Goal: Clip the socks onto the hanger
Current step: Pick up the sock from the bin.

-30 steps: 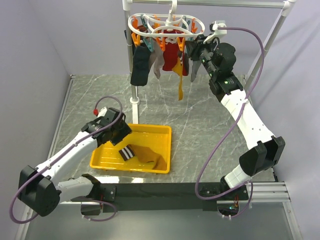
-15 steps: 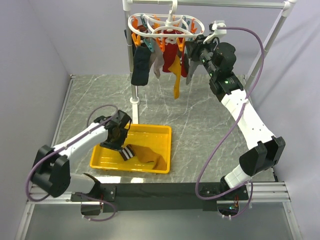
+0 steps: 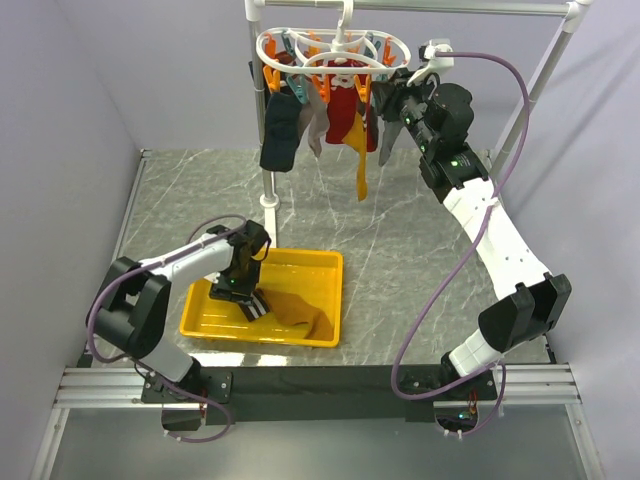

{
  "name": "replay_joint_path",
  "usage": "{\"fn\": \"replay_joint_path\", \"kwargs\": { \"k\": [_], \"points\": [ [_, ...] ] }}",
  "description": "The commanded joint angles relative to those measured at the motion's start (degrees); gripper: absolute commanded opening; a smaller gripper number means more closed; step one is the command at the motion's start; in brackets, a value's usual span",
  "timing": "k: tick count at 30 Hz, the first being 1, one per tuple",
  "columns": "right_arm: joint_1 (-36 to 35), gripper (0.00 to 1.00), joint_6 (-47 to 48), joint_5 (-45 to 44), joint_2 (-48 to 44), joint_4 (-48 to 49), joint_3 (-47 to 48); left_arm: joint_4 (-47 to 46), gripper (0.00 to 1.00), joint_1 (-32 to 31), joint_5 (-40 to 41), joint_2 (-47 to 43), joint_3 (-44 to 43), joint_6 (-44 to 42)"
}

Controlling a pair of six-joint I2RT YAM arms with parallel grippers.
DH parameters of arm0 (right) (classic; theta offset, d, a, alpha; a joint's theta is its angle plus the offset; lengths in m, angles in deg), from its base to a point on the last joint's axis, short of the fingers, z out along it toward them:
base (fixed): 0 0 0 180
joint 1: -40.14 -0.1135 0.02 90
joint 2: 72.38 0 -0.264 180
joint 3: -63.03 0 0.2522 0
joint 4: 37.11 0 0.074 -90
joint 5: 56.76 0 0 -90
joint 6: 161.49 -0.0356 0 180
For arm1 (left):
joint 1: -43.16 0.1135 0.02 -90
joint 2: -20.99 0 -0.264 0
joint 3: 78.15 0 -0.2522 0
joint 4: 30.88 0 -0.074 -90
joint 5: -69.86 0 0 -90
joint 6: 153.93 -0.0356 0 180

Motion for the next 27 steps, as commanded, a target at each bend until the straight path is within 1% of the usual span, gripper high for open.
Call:
{"fn": "replay_joint_path", "kwargs": {
  "k": [1,6,12,17,23,25,26,27],
  "points": [
    [0.19,0.02,0.74,0.66,-1.38,0.13,2.77,-0.04,0.67,0.69,0.2,1.86,-2.77,5.6],
    [0.19,0.03,1.53,0.4,-1.21,-0.66,3.91,-1.44,0.68,2.45,-0.15,2.65,-1.55,5.69],
    [0.19,0.03,1.88,0.22,-0.77,-1.01,4.35,-1.61,0.67,2.45,-1.82,3.01,-0.32,5.86],
    [0.28,0.03,2.32,-0.04,-0.68,-1.27,4.53,-1.97,0.66,2.36,-5.42,3.09,1.27,5.43],
    [0.28,0.03,2.41,-0.3,-0.94,-1.36,4.26,0.67,0.66,2.1,-4.55,1.69,1.18,7.0],
    [0.19,0.03,2.41,-0.48,-1.29,-1.27,4.0,-0.21,0.63,2.1,-5.07,1.69,1.44,7.01],
    [0.19,0.03,2.49,-0.57,-1.21,-1.27,3.91,-0.82,0.6,2.1,-5.51,2.21,1.62,6.66],
    [0.19,0.03,2.49,-0.57,-1.38,-1.27,3.82,-1.18,0.54,2.1,-6.47,2.65,1.97,6.31]
  ]
}}
